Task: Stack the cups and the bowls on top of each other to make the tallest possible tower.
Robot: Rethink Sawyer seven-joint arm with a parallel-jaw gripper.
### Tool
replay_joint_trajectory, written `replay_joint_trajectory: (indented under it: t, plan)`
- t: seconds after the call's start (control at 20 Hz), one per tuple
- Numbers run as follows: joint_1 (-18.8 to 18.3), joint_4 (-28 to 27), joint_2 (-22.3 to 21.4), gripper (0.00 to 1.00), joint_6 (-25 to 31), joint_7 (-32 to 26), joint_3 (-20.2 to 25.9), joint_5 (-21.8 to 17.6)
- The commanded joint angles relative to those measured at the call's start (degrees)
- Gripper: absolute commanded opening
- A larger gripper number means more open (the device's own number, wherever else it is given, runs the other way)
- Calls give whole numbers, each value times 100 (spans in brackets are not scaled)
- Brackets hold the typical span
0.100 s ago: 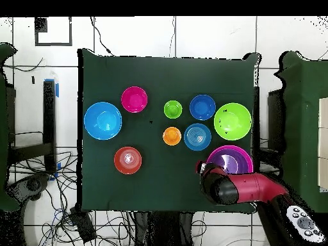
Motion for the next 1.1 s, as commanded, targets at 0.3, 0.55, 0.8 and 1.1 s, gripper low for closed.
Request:
replay_joint_trajectory:
  t: [0.3, 0.55, 0.8, 1.1]
  plan:
    - [736, 503, -365, 0, 79, 302, -70, 74]
    - [877, 617, -534, 0, 234, 358, -6, 390]
    - [1073, 647, -683, 0, 407, 398, 97, 757]
    - [1286, 677, -824, 0, 619, 342, 188, 1200]
